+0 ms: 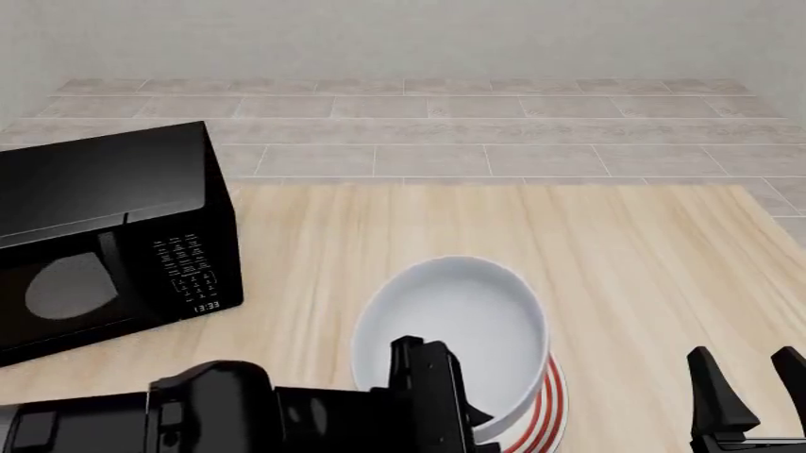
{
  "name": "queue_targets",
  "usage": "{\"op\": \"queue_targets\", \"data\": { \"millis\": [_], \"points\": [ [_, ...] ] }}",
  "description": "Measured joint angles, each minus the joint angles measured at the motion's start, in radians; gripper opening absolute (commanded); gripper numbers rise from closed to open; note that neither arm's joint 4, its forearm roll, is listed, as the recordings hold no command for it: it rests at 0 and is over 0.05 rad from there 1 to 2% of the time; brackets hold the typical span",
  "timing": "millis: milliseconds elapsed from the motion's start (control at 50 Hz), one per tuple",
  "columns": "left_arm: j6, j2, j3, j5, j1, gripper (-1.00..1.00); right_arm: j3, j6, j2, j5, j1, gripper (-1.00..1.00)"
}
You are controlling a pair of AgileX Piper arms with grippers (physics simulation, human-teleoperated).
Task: Pick up the white bowl and put it on the plate.
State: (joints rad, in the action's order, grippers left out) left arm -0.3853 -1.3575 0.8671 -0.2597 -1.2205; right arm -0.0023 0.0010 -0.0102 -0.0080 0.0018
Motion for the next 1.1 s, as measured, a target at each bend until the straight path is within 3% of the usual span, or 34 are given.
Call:
{"op": "queue_targets", "data": {
  "millis": [1100],
  "points": [
    [0.013,-0.141,0.028,0.077,0.034,-1.0,0.0,0.0,0.0,0.0,0.0,1.0]
  ]
}}
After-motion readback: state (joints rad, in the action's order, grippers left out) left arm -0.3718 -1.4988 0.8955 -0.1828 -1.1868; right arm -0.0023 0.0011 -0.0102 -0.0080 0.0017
